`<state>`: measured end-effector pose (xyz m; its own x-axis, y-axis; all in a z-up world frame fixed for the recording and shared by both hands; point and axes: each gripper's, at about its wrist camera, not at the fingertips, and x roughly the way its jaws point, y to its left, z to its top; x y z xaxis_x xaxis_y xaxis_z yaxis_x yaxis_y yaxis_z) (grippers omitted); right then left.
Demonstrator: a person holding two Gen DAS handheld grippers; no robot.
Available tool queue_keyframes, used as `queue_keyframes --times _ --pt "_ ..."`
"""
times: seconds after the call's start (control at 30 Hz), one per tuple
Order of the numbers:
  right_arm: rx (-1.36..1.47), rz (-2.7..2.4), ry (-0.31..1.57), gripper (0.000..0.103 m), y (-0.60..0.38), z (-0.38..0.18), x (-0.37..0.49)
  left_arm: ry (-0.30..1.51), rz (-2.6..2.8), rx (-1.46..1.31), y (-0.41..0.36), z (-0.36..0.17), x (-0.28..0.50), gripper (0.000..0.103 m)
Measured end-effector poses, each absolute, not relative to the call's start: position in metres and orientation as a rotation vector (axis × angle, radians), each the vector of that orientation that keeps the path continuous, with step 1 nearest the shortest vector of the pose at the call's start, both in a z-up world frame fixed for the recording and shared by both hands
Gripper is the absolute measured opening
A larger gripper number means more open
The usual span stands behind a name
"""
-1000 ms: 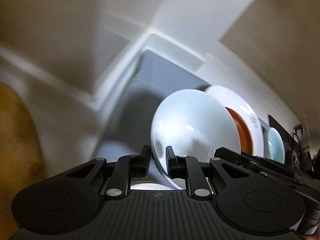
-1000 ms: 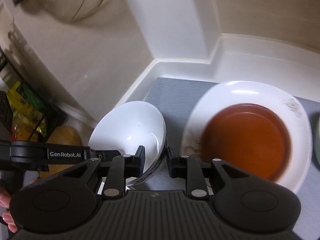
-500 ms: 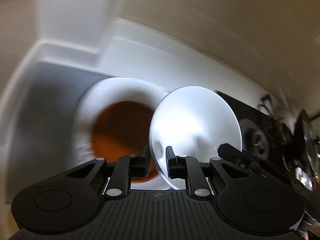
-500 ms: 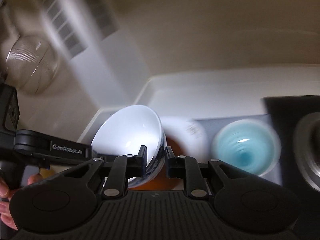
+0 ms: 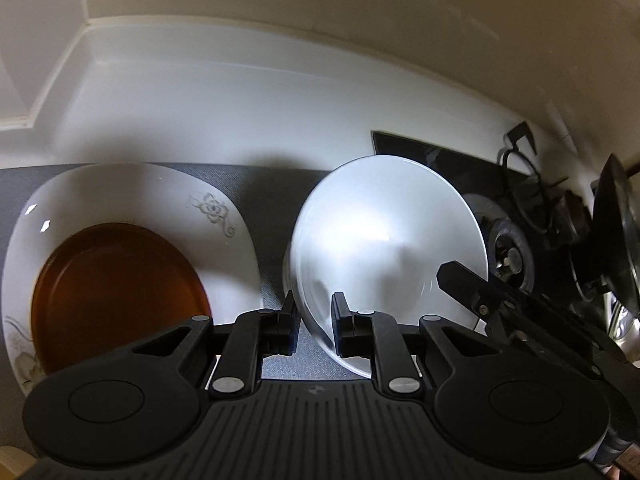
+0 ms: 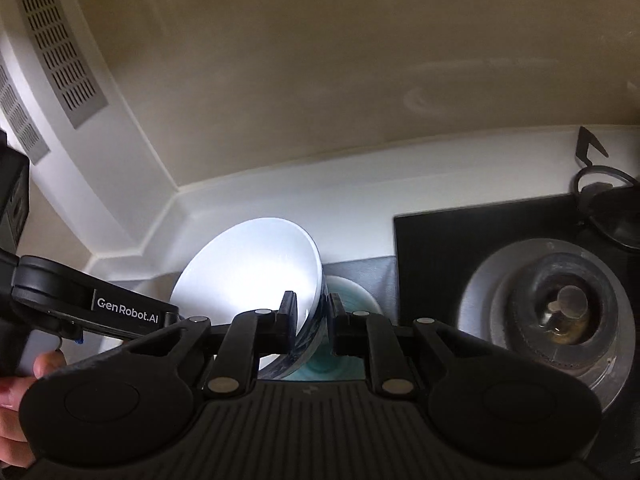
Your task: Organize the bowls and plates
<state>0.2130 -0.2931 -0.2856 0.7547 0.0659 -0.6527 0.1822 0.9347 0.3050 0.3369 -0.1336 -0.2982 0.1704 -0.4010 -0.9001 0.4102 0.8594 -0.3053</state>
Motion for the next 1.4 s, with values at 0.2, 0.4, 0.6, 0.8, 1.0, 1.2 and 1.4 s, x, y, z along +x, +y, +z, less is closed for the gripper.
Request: queue_keyframes --times 0.2,0.4,0.6,0.8,1.0,1.2,1.4 --pt "0.398 -0.063 0.745 0.014 -0.294 -0.309 0.216 1.314 -0.545 0.039 -0.145 -0.317 0.341 0.017" --pt "0.408 -0.077 0.768 0.014 -0.298 -0.326 0.215 1.305 -0.537 0.06 -0.155 -0.321 0.343 0.017" --pt "0.371 -0.089 0.774 0.014 -0.296 -0.333 0.217 1.26 -0.525 0.13 -0.164 -0.316 0.338 0.017" --pt "0.282 -0.089 0.78 0.014 -0.285 -0.332 0.219 1.23 -0.5 0.19 -0.167 -0.314 0.334 0.017" --pt "0.179 -0.116 0.757 0.017 -0.274 -0.329 0.213 1.284 -0.474 0.166 -0.164 -0.325 0.337 0.017" --pt "0.313 -0.109 0.75 0.017 -0.29 -0.332 0.208 1.276 -0.486 0.156 -0.163 -0.328 0.341 0.017" --pt "0.585 -0.075 0.727 0.019 -0.32 -0.34 0.195 1.312 -0.506 0.071 -0.152 -0.335 0.352 0.02"
